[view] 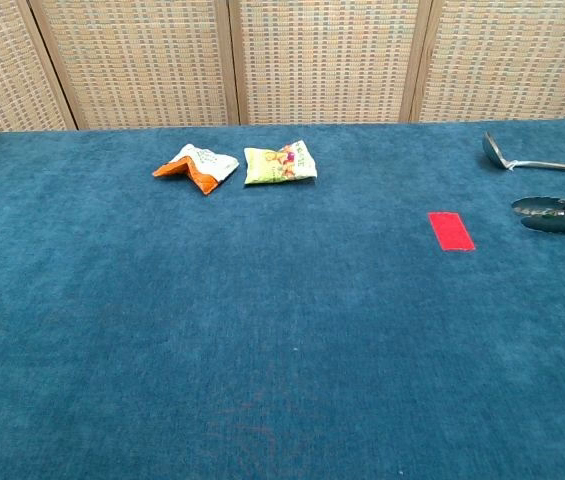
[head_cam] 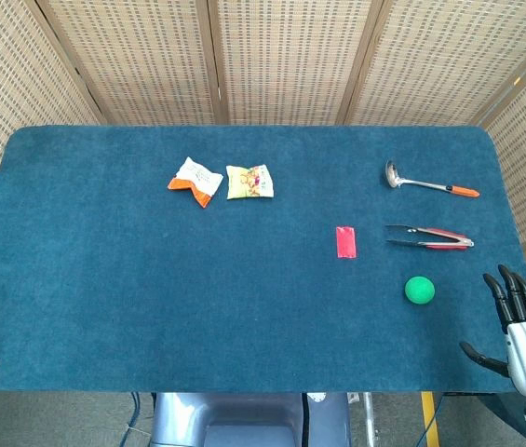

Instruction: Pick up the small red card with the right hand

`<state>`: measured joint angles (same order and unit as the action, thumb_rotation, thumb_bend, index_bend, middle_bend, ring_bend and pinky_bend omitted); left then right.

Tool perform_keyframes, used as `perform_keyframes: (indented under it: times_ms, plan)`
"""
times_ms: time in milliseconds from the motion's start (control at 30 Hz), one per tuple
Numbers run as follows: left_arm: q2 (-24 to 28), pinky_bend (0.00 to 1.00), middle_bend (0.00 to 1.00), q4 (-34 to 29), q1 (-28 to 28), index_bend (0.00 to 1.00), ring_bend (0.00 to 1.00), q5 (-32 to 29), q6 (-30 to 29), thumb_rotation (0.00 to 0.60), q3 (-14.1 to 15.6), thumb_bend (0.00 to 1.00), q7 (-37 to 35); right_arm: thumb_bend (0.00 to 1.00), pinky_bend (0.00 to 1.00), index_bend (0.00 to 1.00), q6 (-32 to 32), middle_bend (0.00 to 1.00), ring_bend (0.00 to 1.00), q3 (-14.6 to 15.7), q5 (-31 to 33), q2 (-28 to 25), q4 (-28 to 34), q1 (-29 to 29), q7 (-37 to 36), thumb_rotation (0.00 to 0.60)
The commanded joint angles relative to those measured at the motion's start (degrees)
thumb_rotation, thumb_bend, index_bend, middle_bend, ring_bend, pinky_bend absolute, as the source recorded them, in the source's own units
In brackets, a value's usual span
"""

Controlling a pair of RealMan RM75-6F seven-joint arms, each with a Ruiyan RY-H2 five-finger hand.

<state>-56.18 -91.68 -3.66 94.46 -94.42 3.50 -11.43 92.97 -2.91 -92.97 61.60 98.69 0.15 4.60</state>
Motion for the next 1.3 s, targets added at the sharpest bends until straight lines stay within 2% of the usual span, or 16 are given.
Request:
perform_keyframes:
  times_ms: [33, 167, 267, 433, 567, 700, 867, 1133, 1300]
  plan:
    - [0.0, 0.0, 0.0, 0.0, 0.1, 0.0, 0.0, 0.0, 0.2, 0.6, 0.1, 0.0, 0.0, 0.0, 0.0, 0.0, -0.6, 0.0, 0.0, 0.1, -0.1, -0.1, 0.1, 0.3, 0.0, 0.6]
    - [0.2, 0.0, 0.0, -0.4, 0.1, 0.0, 0.0, -0.1, 0.1, 0.6, 0.0, 0.0, -0.5, 0.0, 0.0, 0.0, -3.6, 0.0, 0.0, -0.1, -0.4, -0.3, 0.5, 2.3, 0.6, 0.6]
    - [0.2, 0.0, 0.0, -0.7, 0.5, 0.0, 0.0, -0.2, 0.6, 0.6, -0.3, 0.0, -0.2, 0.0, 0.0, 0.0, -8.8, 0.0, 0.0, -1.7, 0.6, -1.0, 1.4, 6.1, 1.3, 0.6]
    - [-0.2, 0.0, 0.0, -0.8, 1.6, 0.0, 0.0, -0.5, 2.4, 0.6, -0.6, 0.0, 1.1, 0.0, 0.0, 0.02, -19.4, 0.0, 0.0, -6.0, 3.9, -2.3, 1.1, 14.6, -0.4, 0.6]
    - [-0.3, 0.0, 0.0, -1.3, 2.1, 0.0, 0.0, -1.4, 3.5, 0.6, -1.0, 0.0, 1.6, 0.02, 0.0, 0.08, -27.3, 0.0, 0.0, -9.2, 7.6, -0.9, -2.1, 21.3, -1.8, 0.6]
    - [-0.8, 0.0, 0.0, -1.6, 2.7, 0.0, 0.0, -3.0, 4.5, 0.6, -1.8, 0.0, 2.6, 0.04, 0.0, 0.16, -33.6, 0.0, 0.0, -10.7, 10.2, 4.5, -8.3, 27.5, -0.8, 0.6]
    - [-1.1, 0.0, 0.0, -2.2, 3.3, 0.0, 0.0, -4.7, 5.7, 0.6, -2.6, 0.0, 3.9, 0.05, 0.0, 0.23, -39.2, 0.0, 0.0, -10.2, 11.5, 12.7, -18.2, 33.1, 1.2, 0.6]
    - [-1.4, 0.0, 0.0, -3.8, 4.6, 0.0, 0.0, -8.8, 8.3, 0.6, -4.3, 0.0, 6.7, 0.06, 0.0, 0.23, -46.0, 0.0, 0.0, -10.0, 15.6, 24.7, -33.3, 39.3, 3.7, 0.6]
    - [-1.5, 0.0, 0.0, -4.3, 5.2, 0.0, 0.0, -10.5, 9.7, 0.6, -4.8, 0.0, 7.8, 0.14, 0.0, 0.23, -46.5, 0.0, 0.0, -9.5, 15.8, 30.0, -40.4, 41.8, 4.9, 0.6]
